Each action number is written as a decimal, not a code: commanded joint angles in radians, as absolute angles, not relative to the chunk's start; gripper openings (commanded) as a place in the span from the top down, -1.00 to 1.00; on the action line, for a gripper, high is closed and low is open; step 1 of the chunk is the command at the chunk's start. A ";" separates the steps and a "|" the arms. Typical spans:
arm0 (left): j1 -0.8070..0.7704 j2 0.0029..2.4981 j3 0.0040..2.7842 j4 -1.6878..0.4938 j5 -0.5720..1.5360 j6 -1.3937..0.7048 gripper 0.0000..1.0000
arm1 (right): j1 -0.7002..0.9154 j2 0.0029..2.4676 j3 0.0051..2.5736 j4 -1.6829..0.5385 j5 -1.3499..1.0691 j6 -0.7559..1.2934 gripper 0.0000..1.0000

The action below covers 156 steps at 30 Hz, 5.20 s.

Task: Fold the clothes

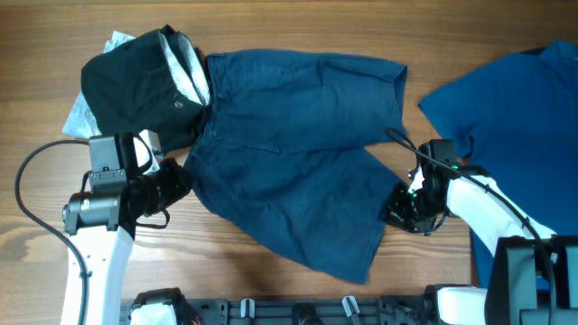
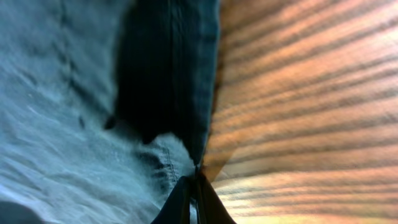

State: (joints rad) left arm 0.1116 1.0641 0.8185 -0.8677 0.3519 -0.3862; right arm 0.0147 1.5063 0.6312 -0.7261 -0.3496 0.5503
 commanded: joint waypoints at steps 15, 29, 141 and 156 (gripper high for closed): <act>0.113 1.067 0.833 -0.834 0.347 -0.374 0.66 | -0.155 1.554 0.902 -0.838 -0.424 0.396 0.27; 0.113 1.067 0.833 -0.846 0.347 -0.374 0.39 | 0.115 1.554 0.725 -1.052 -0.477 0.435 -0.08; 0.113 1.561 0.801 -0.870 0.280 -0.501 0.92 | 0.038 1.395 0.806 -0.929 -0.548 0.250 -0.40; 0.113 1.542 0.801 -0.871 0.280 -0.502 0.92 | 0.090 1.683 0.792 -0.770 -0.539 0.284 0.04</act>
